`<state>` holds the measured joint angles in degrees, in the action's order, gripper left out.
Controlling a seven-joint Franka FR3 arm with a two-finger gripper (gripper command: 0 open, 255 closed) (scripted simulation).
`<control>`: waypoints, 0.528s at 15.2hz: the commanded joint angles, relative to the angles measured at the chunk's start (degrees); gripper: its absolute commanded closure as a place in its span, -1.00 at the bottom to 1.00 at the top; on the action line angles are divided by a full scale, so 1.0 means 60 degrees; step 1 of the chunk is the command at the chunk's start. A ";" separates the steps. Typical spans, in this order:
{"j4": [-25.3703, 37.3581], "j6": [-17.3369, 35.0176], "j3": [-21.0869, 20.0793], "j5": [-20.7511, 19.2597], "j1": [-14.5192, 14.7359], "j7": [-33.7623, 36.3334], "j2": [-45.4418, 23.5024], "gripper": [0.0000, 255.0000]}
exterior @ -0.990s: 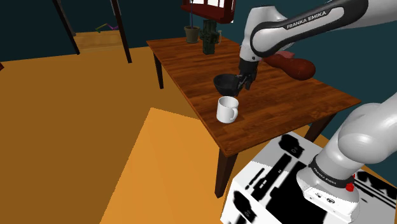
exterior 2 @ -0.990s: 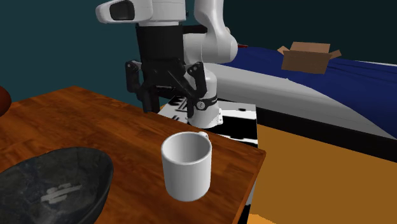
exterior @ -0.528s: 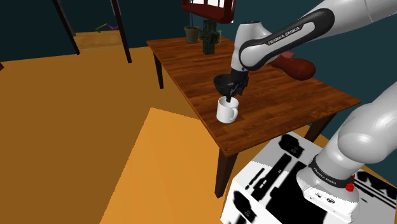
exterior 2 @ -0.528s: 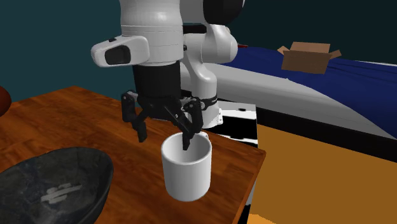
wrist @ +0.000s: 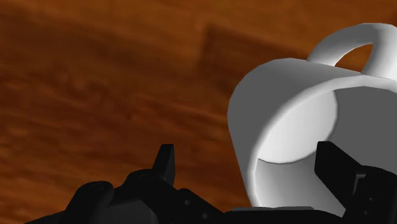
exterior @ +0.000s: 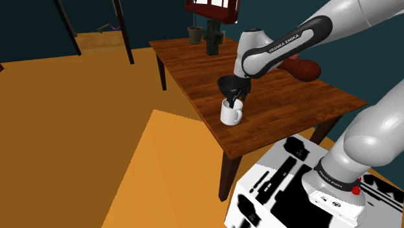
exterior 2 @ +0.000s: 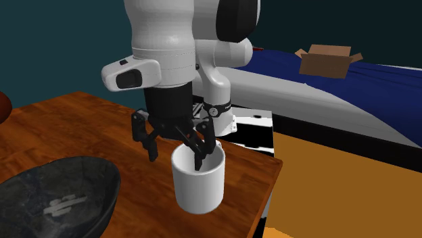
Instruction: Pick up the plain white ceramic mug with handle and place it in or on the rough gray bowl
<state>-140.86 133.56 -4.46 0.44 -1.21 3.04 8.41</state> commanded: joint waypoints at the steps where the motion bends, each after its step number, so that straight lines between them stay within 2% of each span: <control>1: -0.0003 0.0008 0.0000 0.0000 0.0000 0.0000 -0.0004 -1.00; 3: -0.0002 0.0006 0.0000 0.0000 0.0000 0.0000 -0.0003 -1.00; 4: -0.0002 0.0006 0.0000 0.0000 0.0000 0.0000 -0.0003 1.00; 8: -0.0002 0.0006 0.0000 0.0000 0.0000 0.0000 -0.0003 1.00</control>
<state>-140.86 133.61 -4.45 0.44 -1.22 3.04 8.41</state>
